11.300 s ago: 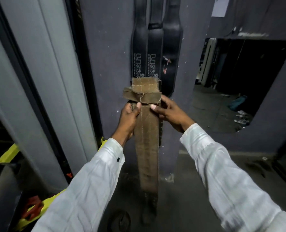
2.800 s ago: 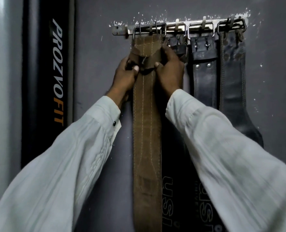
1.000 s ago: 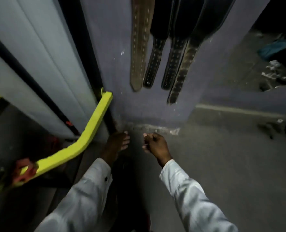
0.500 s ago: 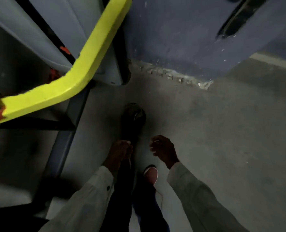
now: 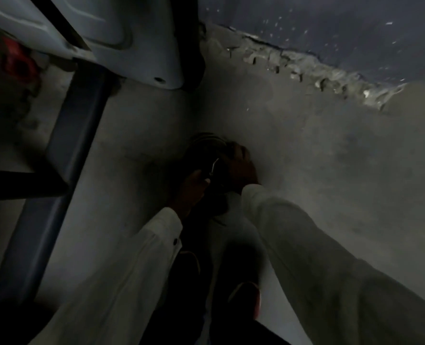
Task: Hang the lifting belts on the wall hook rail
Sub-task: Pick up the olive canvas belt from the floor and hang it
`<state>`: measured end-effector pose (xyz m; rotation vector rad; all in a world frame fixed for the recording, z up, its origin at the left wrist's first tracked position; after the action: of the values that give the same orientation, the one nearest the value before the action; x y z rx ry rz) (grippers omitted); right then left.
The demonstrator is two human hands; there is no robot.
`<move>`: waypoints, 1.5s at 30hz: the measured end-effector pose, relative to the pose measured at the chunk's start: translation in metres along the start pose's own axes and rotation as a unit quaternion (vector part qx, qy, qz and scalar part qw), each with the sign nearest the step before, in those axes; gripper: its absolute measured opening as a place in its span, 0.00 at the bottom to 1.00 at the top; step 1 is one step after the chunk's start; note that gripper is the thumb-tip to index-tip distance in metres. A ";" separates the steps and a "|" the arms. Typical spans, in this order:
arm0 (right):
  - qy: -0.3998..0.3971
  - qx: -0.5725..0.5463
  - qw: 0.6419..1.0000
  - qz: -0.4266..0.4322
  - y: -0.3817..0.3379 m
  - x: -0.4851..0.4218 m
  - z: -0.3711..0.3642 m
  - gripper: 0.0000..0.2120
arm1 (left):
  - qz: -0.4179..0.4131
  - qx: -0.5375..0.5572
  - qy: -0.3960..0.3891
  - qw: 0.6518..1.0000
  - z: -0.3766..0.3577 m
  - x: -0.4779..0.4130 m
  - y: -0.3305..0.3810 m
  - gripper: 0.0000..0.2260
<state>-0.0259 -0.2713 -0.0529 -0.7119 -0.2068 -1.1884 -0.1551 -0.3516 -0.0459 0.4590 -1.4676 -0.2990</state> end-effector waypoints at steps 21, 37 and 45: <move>0.008 0.012 0.978 0.206 -0.047 0.157 0.227 0.21 | 0.049 0.153 0.011 0.987 -0.031 0.225 0.111 0.20; 0.121 -0.412 0.900 0.074 -0.153 0.445 0.451 0.12 | -0.139 0.019 -0.129 0.982 -0.018 0.569 0.262 0.16; 0.248 -0.447 0.847 0.143 -0.212 0.561 0.532 0.22 | -0.364 0.221 -0.140 0.894 -0.011 0.694 0.299 0.10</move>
<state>0.1120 -0.4236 0.7223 -1.1515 0.9283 -1.1053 -0.1062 -0.4099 0.7064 1.3964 -1.5968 -0.6472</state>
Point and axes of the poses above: each hand's wrist, its own x-axis away from the middle knuckle, its own z-axis out of the back of the hand, y = z × x, the point moved 3 cm from there along -x, towards the middle knuckle, and after that the axes turned 3 degrees about z, right-handed, at the moved point
